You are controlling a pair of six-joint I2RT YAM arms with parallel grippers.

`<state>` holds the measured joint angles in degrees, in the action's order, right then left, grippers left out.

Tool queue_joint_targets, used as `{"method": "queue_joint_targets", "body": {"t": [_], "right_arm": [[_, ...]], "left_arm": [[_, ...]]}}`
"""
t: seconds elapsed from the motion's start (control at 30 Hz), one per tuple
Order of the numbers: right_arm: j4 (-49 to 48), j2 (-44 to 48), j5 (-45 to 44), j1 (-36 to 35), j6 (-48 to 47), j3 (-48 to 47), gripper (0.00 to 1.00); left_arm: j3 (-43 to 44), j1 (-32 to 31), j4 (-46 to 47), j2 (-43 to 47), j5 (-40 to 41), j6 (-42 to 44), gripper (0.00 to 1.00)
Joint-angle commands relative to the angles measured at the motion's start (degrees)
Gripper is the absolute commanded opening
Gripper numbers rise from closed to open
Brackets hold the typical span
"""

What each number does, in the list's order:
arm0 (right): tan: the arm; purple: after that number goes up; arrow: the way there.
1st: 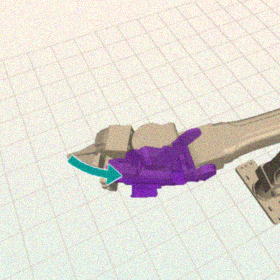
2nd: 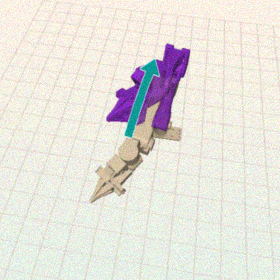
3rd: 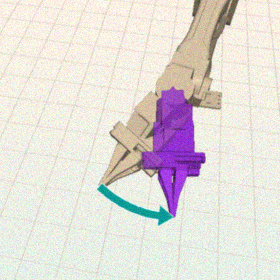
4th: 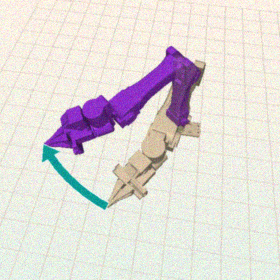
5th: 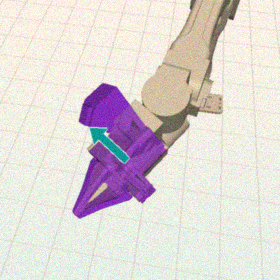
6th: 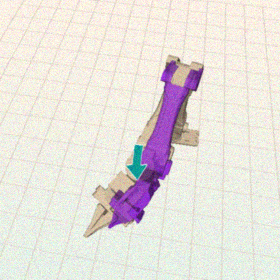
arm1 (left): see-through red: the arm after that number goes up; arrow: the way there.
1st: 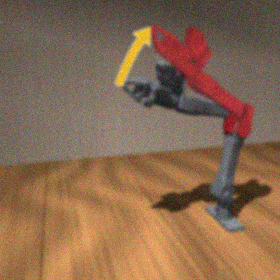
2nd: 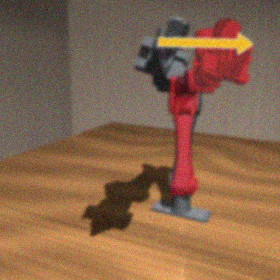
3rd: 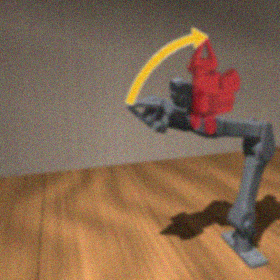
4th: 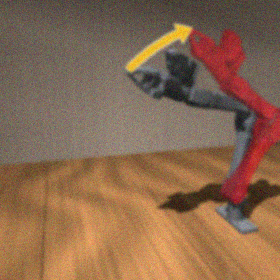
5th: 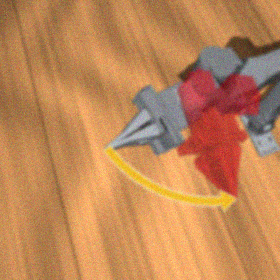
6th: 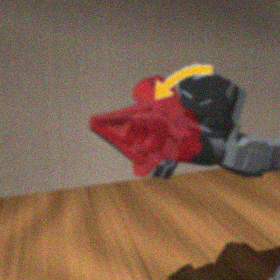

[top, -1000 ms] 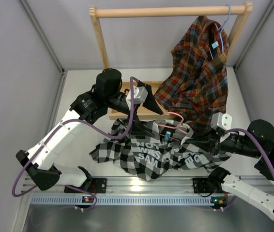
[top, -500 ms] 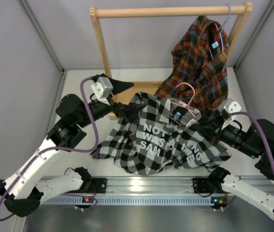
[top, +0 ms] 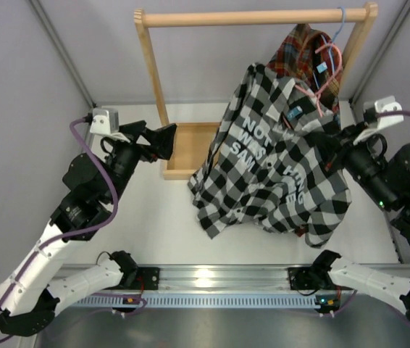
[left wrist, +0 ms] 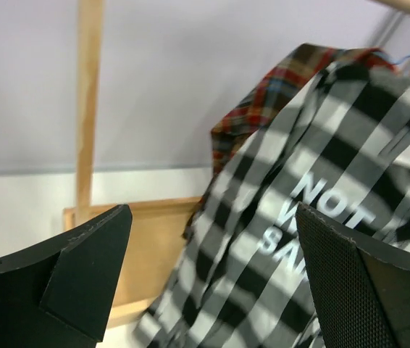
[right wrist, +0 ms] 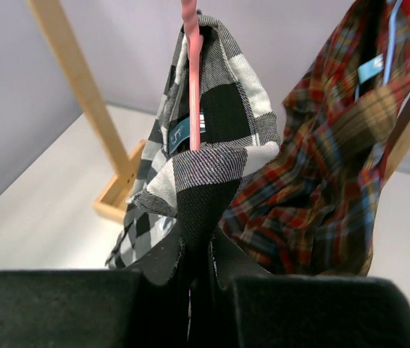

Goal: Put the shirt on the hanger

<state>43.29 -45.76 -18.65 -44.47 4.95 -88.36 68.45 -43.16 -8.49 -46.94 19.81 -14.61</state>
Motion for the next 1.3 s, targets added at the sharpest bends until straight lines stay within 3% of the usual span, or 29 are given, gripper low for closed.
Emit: {"method": "queue_joint_targets", "body": {"t": [0.0, 0.17, 0.27, 0.3, 0.4, 0.53, 0.6, 0.77, 0.9, 1.27], "right_arm": [[-7.3, -7.7, -9.0, -0.4, -2.0, -9.2, 0.0], [-7.3, -17.9, -9.6, 0.3, -1.8, -18.9, 0.0], [-8.7, -20.2, -9.4, 0.7, 1.0, -16.7, 0.0], [-13.4, -19.9, -8.7, 0.7, 1.4, -14.6, 0.0], [-21.4, -18.8, -9.7, 0.8, 3.0, -7.9, 0.0], [-21.7, -23.7, -12.4, 1.8, 2.3, -12.3, 0.0], [-21.6, -25.3, -11.9, 2.8, 2.9, -14.5, 0.0], [-20.6, -30.4, -12.4, 7.3, 8.2, -20.2, 0.0], [-20.8, -33.4, -12.5, 9.7, 11.5, -22.4, 0.0], [-21.1, -39.8, -10.0, 11.0, 13.0, -25.2, 0.0]], "left_arm": [[4.5, 0.0, -10.1, -0.9, 10.2, -2.0, 0.98], [5.6, 0.1, -15.1, -0.8, 13.0, -1.1, 0.98], [4.3, 0.1, -17.7, -0.2, 13.9, -0.9, 0.98], [3.5, 0.1, -18.6, 0.0, 13.7, -1.0, 0.98], [1.3, 0.1, -21.8, 1.4, 9.8, -1.5, 0.98], [-4.7, 0.0, -23.3, 7.8, -5.3, -1.3, 0.98], [-7.6, 0.1, -23.1, 10.5, -7.6, -0.8, 0.98], [-15.7, 0.1, -24.5, 17.9, -9.2, 1.7, 0.98], [-19.0, 0.1, -23.9, 22.3, -5.2, 1.7, 0.98], [-21.0, 0.3, -23.1, 20.0, -5.6, 2.0, 0.98]]}}
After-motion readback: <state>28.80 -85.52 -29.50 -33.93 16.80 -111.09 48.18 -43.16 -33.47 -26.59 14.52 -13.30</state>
